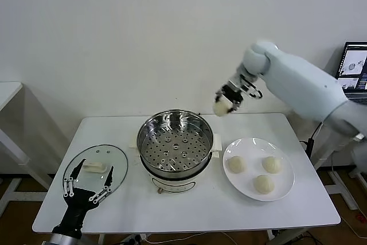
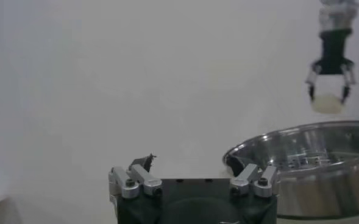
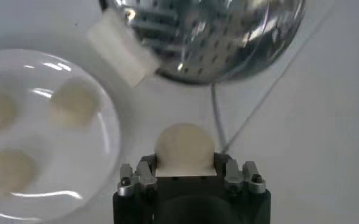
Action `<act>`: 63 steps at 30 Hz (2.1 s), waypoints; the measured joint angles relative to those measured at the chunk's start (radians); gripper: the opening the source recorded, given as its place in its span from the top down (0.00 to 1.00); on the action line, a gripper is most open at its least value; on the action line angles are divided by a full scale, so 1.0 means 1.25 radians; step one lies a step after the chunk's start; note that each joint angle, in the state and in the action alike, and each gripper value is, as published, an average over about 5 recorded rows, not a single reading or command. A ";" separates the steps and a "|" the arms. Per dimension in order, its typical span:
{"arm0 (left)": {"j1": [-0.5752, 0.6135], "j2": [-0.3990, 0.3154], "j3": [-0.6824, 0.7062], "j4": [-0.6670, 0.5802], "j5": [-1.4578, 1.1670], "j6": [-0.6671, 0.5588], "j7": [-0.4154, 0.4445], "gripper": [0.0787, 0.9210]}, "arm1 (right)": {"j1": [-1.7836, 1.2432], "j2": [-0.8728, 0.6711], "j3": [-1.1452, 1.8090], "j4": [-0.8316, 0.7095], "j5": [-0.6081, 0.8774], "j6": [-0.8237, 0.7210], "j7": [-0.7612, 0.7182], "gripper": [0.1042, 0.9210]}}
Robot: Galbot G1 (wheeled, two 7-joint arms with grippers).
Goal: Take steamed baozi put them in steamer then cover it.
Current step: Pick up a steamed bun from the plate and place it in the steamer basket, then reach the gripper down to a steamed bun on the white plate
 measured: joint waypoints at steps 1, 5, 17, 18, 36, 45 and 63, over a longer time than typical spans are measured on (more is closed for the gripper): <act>0.000 0.000 -0.001 -0.001 0.000 0.000 0.000 0.12 | 0.007 0.010 -0.008 0.006 -0.001 0.011 -0.001 0.35; 0.001 -0.002 -0.002 -0.004 -0.001 0.001 -0.001 0.12 | 0.018 0.050 -0.030 0.020 -0.018 0.054 -0.001 0.34; 0.005 -0.007 -0.008 -0.011 -0.001 0.002 -0.005 0.12 | -0.038 0.151 -0.057 -0.002 -0.123 0.145 0.034 0.34; 0.005 -0.007 -0.009 -0.011 -0.001 0.002 -0.005 0.12 | -0.044 0.158 -0.057 -0.007 -0.131 0.149 0.037 0.34; 0.006 -0.013 -0.016 -0.006 -0.002 -0.005 -0.007 0.12 | -0.117 0.258 -0.046 -0.118 -0.241 0.184 0.083 0.30; 0.004 -0.010 -0.017 -0.002 -0.002 -0.004 -0.007 0.12 | -0.132 0.282 -0.041 -0.154 -0.262 0.190 0.096 0.16; 0.003 -0.014 -0.011 -0.009 -0.001 0.004 -0.013 0.12 | 0.043 0.096 -0.125 -0.012 0.080 -0.056 0.030 0.12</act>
